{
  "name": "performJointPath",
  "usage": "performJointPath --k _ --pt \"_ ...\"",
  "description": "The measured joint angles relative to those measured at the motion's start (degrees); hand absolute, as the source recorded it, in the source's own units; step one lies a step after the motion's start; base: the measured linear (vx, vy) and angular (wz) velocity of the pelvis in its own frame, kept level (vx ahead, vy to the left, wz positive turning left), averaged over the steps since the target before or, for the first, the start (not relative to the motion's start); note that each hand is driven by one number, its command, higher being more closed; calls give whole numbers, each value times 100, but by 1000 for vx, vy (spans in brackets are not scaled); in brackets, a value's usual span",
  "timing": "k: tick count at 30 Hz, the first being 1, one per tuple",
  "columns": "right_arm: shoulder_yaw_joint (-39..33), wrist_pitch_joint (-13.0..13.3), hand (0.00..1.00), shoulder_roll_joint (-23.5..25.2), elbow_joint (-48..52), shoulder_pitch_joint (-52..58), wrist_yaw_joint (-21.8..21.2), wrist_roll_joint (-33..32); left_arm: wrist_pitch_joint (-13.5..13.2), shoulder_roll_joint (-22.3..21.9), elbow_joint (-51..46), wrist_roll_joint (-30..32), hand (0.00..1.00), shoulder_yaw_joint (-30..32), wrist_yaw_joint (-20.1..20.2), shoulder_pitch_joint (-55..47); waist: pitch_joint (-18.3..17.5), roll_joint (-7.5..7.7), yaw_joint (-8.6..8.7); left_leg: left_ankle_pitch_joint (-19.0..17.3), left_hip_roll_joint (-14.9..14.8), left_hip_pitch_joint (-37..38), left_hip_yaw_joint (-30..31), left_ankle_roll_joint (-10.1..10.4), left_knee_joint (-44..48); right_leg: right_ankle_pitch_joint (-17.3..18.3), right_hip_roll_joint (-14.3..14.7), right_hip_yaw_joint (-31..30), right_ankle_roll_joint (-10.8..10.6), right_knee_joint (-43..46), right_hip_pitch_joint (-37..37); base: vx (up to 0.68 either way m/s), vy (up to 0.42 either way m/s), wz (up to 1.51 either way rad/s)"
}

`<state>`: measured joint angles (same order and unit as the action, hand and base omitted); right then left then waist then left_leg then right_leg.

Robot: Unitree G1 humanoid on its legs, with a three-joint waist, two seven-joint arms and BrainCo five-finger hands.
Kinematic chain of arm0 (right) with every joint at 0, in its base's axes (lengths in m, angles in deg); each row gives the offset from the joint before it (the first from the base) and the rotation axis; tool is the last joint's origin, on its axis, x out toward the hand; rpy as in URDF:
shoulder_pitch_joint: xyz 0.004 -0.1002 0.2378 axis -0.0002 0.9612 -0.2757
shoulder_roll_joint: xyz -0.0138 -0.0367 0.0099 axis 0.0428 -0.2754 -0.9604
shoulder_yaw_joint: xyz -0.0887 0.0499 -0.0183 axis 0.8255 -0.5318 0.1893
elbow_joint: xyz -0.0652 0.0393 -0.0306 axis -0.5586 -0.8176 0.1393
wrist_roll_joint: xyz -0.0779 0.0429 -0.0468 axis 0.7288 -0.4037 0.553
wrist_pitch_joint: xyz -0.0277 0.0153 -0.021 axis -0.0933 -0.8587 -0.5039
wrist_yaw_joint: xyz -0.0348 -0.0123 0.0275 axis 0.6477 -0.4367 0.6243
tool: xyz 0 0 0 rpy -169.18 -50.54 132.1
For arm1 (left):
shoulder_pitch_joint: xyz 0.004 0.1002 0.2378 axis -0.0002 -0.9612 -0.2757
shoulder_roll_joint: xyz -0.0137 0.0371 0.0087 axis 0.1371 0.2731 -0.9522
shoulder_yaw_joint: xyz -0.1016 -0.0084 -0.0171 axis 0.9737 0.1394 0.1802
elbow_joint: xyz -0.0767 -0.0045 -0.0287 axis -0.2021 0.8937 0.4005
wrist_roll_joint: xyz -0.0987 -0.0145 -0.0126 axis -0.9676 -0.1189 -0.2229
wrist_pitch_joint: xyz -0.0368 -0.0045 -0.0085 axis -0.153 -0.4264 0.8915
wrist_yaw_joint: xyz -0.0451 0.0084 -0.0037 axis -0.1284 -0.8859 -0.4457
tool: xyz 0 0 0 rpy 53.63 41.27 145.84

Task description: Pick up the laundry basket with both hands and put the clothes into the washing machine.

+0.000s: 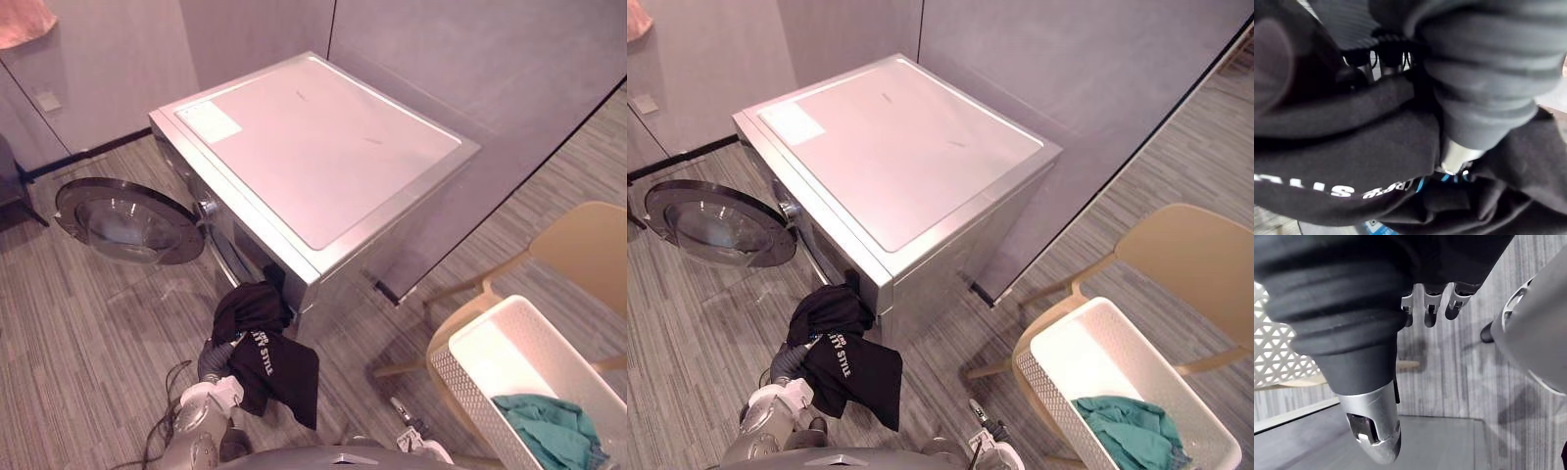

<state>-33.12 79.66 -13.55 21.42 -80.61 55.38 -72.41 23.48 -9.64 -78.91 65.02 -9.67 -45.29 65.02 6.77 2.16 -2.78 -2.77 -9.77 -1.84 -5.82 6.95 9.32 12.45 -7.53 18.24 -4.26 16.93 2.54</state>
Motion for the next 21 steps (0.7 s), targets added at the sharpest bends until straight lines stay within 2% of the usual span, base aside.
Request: performJointPath --k 1,2,4,5,6,7,8,9,10,12,13,14,15,16,17,18,19,20,21 --pt "131 16 0 -11 46 10 -2 -2 0 0 -18 -8 100 -4 1 -7 5 3 -4 -100 -9 -157 -74 -54 457 -2 -18 15 2 -29 96 1 15 41" --pt "226 17 0 -23 160 15 -4 -2 0 1 -101 -9 100 -18 5 30 59 -57 -7 -294 -114 -563 -74 -2 1278 -5 -20 92 0 -49 175 -16 39 40" --pt "244 16 0 -67 327 5 -7 0 -2 -3 -148 -9 100 16 12 38 141 -148 -90 -292 -340 -1140 -176 -29 2470 -3 -26 127 0 -77 290 -46 99 10" --pt "264 14 0 -61 378 21 -7 0 1 -5 -147 -9 100 38 9 -3 184 -75 -111 -284 -391 -1226 -255 -77 2707 -3 -73 95 -1 -128 362 -27 169 -21" --pt "338 21 0 -46 486 74 -5 2 8 -7 -146 -9 100 114 5 -63 182 -89 -165 -483 -512 -1267 -378 -279 3021 -1 -159 34 -5 -200 450 -43 203 -38" --pt "410 24 0 -73 495 91 -4 2 9 -10 -151 -9 100 136 2 -78 166 -70 -187 -611 -704 -1315 -390 -391 3030 49 -230 -97 -59 -226 418 -54 281 -42" --pt "448 23 0 -91 484 92 -4 5 8 -10 -153 -9 100 145 -9 -76 168 -59 -183 -648 -813 -1333 -372 -419 2940 103 -273 -185 -80 -218 373 -55 275 -41" --pt "450 15 0 -96 439 102 -3 6 16 -6 -150 -12 100 171 -36 -78 170 -30 -144 -675 -1004 -1385 -233 -426 2636 147 -402 -338 -146 -177 277 15 359 -29" --pt "472 -8 0 -85 419 124 3 16 27 -1 -150 -12 100 181 -48 -85 173 62 -61 -655 -1108 -1463 -26 -422 2231 215 -603 -518 -257 -82 135 76 457 -19" --pt "493 -19 0 -96 331 269 16 42 31 4 -136 -13 100 173 -56 -121 171 154 55 -472 -1158 -1513 304 -355 1591 333 -839 -795 -461 -29 44 151 576 1" --pt "449 -36 0 -174 102 383 35 92 34 -6 -22 -13 100 115 -53 -150 110 155 139 -401 -1112 -1431 678 -262 964 424 -1027 -1116 -727 -97 46 208 603 3" --pt "430 -35 0 -241 1 425 41 102 34 -6 45 -13 100 72 -51 -167 64 92 138 -437 -1092 -1368 806 -267 763 424 -1058 -1231 -874 -164 76 309 806 -13" --pt "354 -39 0 -283 -336 333 50 114 38 66 257 -11 100 112 -61 -128 13 158 158 -104 -903 -1477 837 721 1095 422 -1272 -1593 -972 -422 202 341 680 -22" --pt "344 -81 0 -107 -731 265 32 100 41 191 430 -6 100 295 -145 -109 -99 347 245 -534 -657 -1800 752 668 1716 303 -1331 -1990 -1012 -656 231 397 690 -27" --pt "311 -114 0 -135 -780 156 32 85 38 223 448 -3 100 308 -186 -92 -119 379 279 -755 -594 -1976 713 723 2148 -126 -1303 -2007 -957 -701 153 309 493 -27" --pt "297 -98 0 -145 -778 117 33 84 37 260 455 3 100 248 -184 -84 -129 365 279 -914 -583 -2055 680 679 2363 -478 -1334 -2092 -1087 -769 143 206 374 -26" --pt "238 -32 0 -114 -770 91 28 85 39 399 471 5 100 67 -178 -16 -145 350 317 -1072 -526 -2136 601 576 2508 -924 -1410 -2141 -1094 -893 121 221 524 -45" --pt "149 21 0 -89 -817 -31 39 78 37 617 484 9 100 -169 -151 185 -208 293 317 -1185 -471 -2168 331 386 2496 -1778 -1482 -2232 -787 -910 -240 218 513 -50" --pt "122 56 0 -97 -806 -75 78 76 30 670 490 9 100 -205 -148 250 -247 236 319 -1200 -464 -2161 188 312 2426 -2209 -1500 -2234 -601 -942 -420 248 599 -88"
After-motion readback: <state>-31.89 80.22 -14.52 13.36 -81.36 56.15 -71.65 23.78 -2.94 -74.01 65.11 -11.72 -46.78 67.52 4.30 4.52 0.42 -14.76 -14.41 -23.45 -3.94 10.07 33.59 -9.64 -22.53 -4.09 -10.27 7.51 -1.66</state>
